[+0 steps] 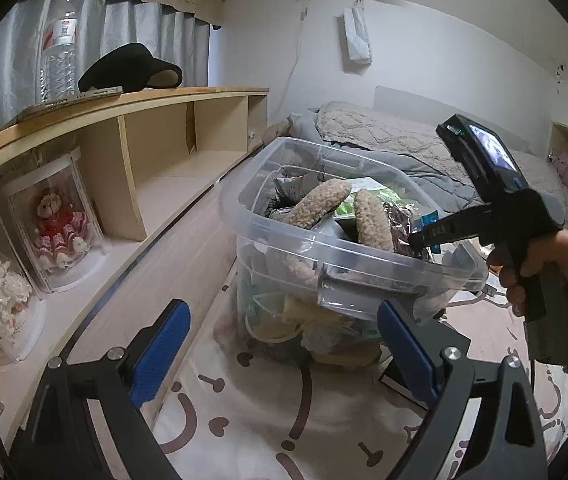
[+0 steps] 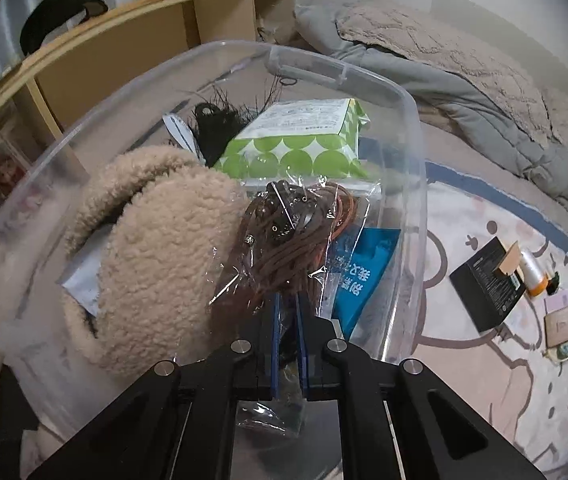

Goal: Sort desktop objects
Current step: 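Lower the brown cord bag into the clear bin with the right tool, then open the right tool to release the brown cord bag and withdraw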

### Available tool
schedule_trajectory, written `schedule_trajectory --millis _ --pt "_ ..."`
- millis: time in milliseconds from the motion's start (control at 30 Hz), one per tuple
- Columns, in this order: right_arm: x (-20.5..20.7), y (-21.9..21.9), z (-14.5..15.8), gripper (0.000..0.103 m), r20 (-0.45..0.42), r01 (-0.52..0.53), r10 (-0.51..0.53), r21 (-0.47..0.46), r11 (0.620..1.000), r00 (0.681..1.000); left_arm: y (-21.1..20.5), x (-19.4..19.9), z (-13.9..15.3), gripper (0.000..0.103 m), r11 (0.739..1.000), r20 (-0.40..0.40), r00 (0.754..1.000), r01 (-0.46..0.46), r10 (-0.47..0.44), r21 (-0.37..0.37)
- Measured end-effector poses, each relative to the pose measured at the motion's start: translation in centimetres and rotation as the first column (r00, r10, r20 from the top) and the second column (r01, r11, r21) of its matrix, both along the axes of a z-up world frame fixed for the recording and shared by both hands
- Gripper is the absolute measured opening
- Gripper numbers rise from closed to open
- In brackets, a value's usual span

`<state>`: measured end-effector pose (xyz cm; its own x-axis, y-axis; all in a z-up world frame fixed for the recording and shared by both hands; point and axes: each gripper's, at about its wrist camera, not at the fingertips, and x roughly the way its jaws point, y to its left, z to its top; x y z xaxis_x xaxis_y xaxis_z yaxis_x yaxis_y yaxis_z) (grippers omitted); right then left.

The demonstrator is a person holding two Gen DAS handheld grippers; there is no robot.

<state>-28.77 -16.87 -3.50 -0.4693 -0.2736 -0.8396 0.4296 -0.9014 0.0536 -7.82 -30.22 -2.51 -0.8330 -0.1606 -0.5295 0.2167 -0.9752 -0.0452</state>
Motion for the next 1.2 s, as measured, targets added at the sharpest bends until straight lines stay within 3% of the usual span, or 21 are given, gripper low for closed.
schedule_trajectory --millis 233,600,1033,1067,1100,1133,1167,1200 --pt "1.4 1.5 1.5 0.009 -0.031 -0.003 0.000 -0.092 0.996 1.000 0.5 0.3 0.5 0.095 1.000 -0.012 1.000 0.011 -0.011 -0.003" --pt "5.5 4.7 3.6 0.009 -0.179 -0.036 0.000 -0.197 0.980 0.984 2.3 0.7 1.8 0.095 1.000 -0.027 0.999 0.025 -0.025 -0.010" --pt "8.5 10.1 5.5 0.010 -0.295 -0.013 -0.054 -0.220 0.975 0.954 6.2 1.1 4.0 0.096 0.998 -0.060 0.997 0.051 -0.053 -0.033" --pt "8.8 10.5 5.7 0.024 -0.305 -0.013 -0.057 -0.222 0.975 0.951 6.6 1.2 4.1 0.098 0.998 -0.063 0.997 0.050 -0.052 -0.036" --pt "9.0 10.8 5.8 0.058 -0.314 -0.013 -0.060 -0.223 0.975 0.948 7.0 1.4 4.4 0.102 0.998 -0.069 0.996 0.045 -0.048 -0.040" --pt "9.4 11.3 6.0 0.075 -0.328 -0.010 -0.066 -0.227 0.974 0.942 7.2 1.5 4.5 0.103 0.998 -0.074 0.996 0.043 -0.046 -0.041" --pt "9.8 11.7 6.1 0.090 -0.346 -0.011 -0.072 -0.231 0.973 0.936 7.4 1.6 4.7 0.103 0.998 -0.079 0.996 0.043 -0.046 -0.042" --pt "10.3 12.0 6.4 0.090 -0.370 -0.017 -0.072 -0.232 0.973 0.926 7.7 1.7 4.9 0.103 0.998 -0.080 0.996 0.043 -0.047 -0.043"
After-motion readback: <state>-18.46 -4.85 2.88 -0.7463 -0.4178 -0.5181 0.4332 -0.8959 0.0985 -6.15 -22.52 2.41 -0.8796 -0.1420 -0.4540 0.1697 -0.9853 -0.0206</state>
